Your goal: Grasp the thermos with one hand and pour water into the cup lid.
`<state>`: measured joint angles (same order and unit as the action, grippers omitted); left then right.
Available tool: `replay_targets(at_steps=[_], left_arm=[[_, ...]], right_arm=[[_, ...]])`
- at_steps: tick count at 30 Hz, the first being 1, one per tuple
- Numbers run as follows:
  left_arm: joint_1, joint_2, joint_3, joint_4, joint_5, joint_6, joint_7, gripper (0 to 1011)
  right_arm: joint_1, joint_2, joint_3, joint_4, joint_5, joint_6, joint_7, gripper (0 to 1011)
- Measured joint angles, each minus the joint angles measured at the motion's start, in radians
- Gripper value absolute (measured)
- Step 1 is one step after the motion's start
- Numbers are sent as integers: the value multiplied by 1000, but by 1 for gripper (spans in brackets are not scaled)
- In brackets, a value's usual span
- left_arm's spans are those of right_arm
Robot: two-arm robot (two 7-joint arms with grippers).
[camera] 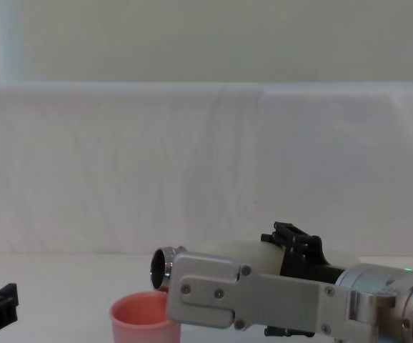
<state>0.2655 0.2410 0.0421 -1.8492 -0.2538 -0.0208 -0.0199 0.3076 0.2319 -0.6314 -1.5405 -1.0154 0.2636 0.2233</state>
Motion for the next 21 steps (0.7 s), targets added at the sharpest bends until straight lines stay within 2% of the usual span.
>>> replay_targets(at_steps=[21], left_arm=[[0,0,0,0,0,0,0,1001]], right_arm=[[12,9,-14,-6,-35,6,11,957]])
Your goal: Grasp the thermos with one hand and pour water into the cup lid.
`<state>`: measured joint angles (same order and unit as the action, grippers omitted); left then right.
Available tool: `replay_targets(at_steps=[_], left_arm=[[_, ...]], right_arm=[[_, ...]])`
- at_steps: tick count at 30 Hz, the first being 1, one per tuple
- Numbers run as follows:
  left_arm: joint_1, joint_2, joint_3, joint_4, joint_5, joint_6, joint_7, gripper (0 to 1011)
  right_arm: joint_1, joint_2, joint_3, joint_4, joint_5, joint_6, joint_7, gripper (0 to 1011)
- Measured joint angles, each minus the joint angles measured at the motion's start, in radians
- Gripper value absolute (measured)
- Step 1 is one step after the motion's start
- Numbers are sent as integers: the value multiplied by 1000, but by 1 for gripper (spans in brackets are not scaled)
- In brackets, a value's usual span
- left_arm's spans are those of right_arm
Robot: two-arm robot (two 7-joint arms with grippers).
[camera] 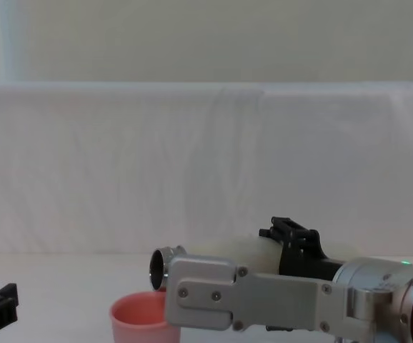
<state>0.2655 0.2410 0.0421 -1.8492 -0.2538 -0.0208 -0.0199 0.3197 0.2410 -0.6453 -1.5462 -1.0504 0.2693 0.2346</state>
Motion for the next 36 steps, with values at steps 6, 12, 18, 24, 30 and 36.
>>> replay_targets(at_steps=[6,12,18,24,30,36], left_arm=[[0,0,0,0,0,0,0,1001],[0,0,0,0,0,0,0,1001],[0,0,0,0,0,0,0,1001],[0,0,0,0,0,0,0,1001],[0,0,0,0,0,0,0,1001],[0,0,0,0,0,0,0,1001]], right_arm=[[3,2,-5,-1,-12,3,1,957],[5,3,-8,-3,-20,4,2,957],[7,5,-10,-4,-27,6,5,957],[12,6,-14,-5,-37,7,8,957],[16,9,-20,-5,-49,10,11,957],[18,11,-23,-5,-56,11,13,957]])
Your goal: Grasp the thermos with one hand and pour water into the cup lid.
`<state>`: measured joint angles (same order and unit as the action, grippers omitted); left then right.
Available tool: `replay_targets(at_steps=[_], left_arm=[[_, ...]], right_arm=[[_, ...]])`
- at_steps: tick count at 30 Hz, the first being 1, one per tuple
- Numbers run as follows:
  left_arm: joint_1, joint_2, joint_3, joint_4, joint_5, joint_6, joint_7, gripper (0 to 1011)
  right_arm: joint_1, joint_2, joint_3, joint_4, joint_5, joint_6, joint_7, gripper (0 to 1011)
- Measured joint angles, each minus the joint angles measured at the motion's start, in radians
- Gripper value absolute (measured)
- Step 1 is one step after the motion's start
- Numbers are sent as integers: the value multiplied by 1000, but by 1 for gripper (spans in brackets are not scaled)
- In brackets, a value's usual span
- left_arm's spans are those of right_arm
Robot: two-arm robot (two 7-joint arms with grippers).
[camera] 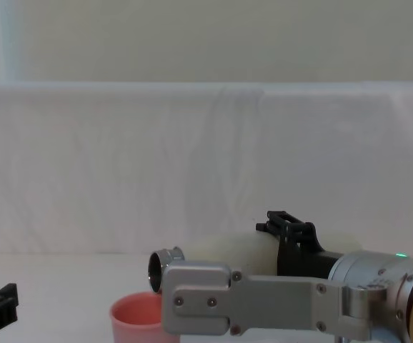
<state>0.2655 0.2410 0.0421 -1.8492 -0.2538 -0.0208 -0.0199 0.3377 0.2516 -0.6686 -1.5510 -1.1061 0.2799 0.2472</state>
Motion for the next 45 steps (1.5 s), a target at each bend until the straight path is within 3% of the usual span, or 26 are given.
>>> replay_targets(at_steps=[45], left_arm=[[0,0,0,0,0,0,0,1001]], right_arm=[[16,2,-20,1,-42,8,9,957]])
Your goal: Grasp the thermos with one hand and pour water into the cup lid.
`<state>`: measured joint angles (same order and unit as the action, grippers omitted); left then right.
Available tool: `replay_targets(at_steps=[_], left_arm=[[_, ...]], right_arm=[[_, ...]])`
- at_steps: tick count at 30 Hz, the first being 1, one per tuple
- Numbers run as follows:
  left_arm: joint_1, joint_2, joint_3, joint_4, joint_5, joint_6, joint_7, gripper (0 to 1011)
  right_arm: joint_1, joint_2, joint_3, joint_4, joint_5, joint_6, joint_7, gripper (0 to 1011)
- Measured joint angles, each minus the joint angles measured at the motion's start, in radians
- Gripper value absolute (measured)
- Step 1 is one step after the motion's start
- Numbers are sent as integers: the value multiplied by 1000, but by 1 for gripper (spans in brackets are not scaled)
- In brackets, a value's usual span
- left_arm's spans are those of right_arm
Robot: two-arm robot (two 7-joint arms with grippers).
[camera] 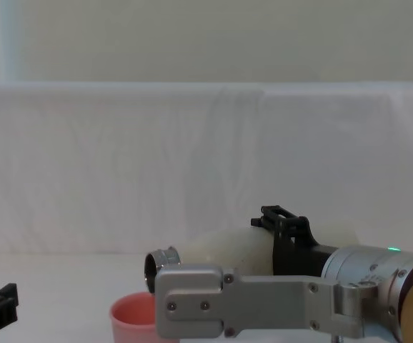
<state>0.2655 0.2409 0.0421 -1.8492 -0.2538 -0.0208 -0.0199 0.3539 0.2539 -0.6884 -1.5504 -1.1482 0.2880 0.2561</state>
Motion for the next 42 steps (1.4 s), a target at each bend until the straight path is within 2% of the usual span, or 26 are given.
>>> replay_targets(at_steps=[42], left_arm=[[0,0,0,0,0,0,0,1001]], right_arm=[[21,3,-11,9,-12,-3,11,957]])
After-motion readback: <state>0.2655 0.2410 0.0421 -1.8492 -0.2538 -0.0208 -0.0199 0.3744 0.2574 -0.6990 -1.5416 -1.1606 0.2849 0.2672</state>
